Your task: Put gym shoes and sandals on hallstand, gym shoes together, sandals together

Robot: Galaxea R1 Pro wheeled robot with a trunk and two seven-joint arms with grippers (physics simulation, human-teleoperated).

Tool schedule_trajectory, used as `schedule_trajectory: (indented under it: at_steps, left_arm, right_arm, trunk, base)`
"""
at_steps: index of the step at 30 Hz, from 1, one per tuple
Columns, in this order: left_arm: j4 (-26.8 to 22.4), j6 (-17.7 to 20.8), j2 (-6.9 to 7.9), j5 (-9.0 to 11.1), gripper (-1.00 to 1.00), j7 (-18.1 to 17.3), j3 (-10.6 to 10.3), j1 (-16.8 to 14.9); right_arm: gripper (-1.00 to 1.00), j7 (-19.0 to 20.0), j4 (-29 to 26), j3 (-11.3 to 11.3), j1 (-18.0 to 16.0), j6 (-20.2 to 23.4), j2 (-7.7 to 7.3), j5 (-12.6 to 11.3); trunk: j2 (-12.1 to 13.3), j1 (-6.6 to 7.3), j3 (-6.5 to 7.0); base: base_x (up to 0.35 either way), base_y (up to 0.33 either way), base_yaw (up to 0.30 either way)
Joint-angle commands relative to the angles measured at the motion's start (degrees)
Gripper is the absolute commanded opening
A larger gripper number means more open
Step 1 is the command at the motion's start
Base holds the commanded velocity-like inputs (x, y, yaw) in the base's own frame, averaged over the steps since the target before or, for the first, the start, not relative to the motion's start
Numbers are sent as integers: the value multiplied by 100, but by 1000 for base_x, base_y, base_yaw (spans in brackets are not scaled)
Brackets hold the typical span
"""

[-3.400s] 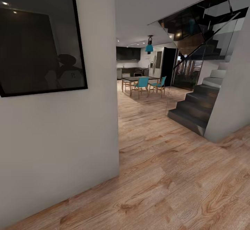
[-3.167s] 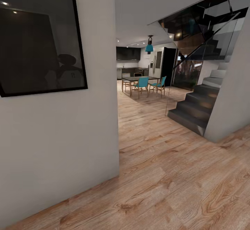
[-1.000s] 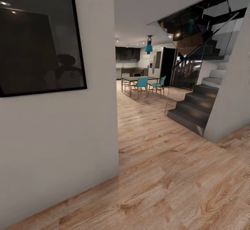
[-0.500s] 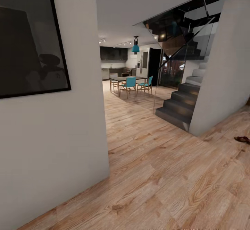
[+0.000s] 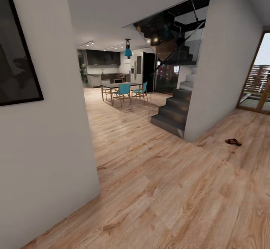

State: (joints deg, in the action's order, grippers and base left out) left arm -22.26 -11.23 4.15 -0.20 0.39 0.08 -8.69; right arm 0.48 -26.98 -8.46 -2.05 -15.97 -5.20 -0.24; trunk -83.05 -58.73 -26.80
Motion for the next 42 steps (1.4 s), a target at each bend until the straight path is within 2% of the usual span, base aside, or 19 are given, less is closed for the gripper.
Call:
schedule_trajectory:
  at_steps: [1,9,25,42]
  left_arm:
    - [1,-18,1,-1,100,4,0,-1]
    - [7,-20,6,2,100,5,0,-1]
    - [12,-20,7,-6,100,5,0,-1]
    - [15,-20,13,-6,100,5,0,-1]
  right_arm:
    - [100,5,9,-6,-6,-20,1,-2]
    - [100,5,9,-6,-6,-20,1,-2]
    - [100,-4,18,-6,-6,-21,1,-2]
    - [100,-6,20,-6,-6,-25,1,-2]
  trunk:
    - [-3,0,-6]
    - [-3,0,-6]
    - [-3,0,-6]
    - [-3,0,-6]
  base:
    - [0,-272,-269]
    - [45,-273,-249]
    - [196,-231,-53]
    - [240,-197,-285]
